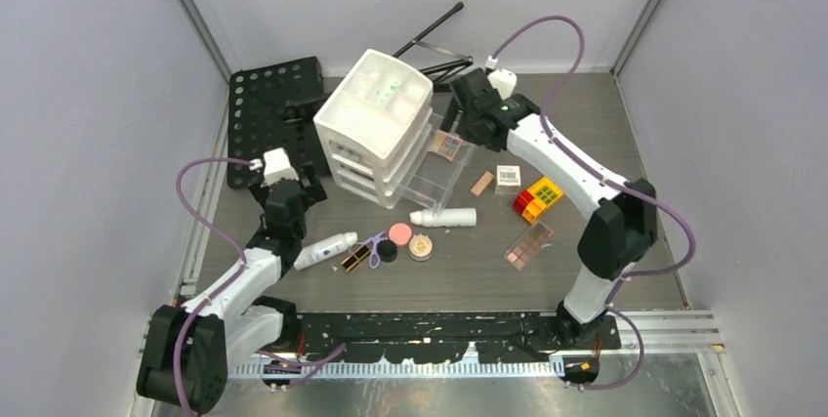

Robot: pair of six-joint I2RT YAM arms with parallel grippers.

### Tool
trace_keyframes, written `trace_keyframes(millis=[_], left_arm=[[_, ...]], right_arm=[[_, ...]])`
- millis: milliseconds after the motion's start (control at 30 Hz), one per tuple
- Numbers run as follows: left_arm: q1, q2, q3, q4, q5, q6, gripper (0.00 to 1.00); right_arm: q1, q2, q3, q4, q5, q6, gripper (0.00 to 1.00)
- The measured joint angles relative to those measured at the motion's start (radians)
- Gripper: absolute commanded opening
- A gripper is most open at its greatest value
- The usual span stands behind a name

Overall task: Organize the makeup
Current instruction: Place the makeup in the drawer, then pick up the makeup from the center of the board.

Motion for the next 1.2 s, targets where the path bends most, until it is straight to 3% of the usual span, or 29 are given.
trace_keyframes(millis=[267,600,933,1200], left_arm=[[0.000,0.006,0.005,0.000,0.000,-0.001,0.94],[0.000,0.030,0.019,0.000,0.000,-0.004,0.94],[0.000,0.035,0.020,-0.001,0.000,-0.004,0.94],[0.000,0.048,0.026,0.000,0.001,-0.004,0.94]], right_arm=[[-0.141,-0.301,-0.351,-0.007,-0.005,-0.043,0.90],[-0.135,-0.501,-0.628,-0.081,-0.015,0.040,0.95],[-0.117,-0.567,-0.873,-0.087,-0.053,0.186,0.96],[-0.114,-0.470,-0.953,-0.033,-0.053,0.225,0.96]])
